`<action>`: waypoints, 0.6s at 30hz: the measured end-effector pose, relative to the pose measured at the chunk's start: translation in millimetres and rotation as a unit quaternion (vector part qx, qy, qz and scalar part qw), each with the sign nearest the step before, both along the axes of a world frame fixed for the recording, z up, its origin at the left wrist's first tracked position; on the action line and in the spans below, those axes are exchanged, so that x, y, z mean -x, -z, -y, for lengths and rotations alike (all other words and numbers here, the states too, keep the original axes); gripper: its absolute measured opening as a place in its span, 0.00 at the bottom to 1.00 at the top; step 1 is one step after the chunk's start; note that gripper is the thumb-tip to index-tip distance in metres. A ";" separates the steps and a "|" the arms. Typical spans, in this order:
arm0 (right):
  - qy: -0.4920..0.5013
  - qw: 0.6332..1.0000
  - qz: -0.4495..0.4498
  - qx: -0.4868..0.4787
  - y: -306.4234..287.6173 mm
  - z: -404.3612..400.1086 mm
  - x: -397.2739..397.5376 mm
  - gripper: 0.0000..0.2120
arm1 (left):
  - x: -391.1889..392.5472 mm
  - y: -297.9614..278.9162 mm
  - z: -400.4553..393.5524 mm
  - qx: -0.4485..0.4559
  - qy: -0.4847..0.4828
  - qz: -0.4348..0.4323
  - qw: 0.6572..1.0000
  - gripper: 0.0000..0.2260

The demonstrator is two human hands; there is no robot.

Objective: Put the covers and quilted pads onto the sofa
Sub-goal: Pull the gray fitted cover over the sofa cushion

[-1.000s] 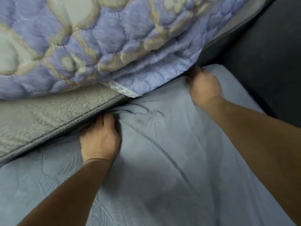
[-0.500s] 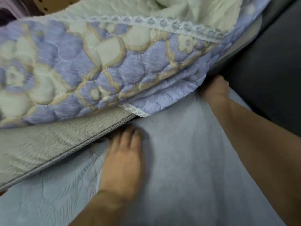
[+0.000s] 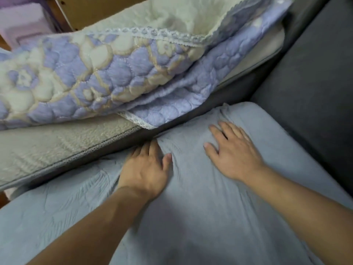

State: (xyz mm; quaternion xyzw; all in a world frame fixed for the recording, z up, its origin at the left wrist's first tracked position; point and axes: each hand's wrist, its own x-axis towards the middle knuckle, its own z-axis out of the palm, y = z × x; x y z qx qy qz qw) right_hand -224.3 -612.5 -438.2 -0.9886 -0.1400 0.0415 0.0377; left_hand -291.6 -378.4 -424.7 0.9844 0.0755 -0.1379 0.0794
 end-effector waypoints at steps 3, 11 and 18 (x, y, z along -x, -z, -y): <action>0.019 0.999 -0.040 -0.019 1.6 -3.0 -31.7 0.33 | -35.2 -7.2 -0.6 0.022 -0.035 -0.087 0.995 0.29; 0.013 0.994 0.109 -0.023 29.7 -2.8 -64.0 0.26 | -95.9 47.5 7.3 0.091 -0.093 -0.075 0.989 0.33; -0.051 0.988 0.139 0.033 31.3 -6.2 -83.8 0.17 | -47.6 14.7 26.5 -0.069 0.021 0.148 0.986 0.15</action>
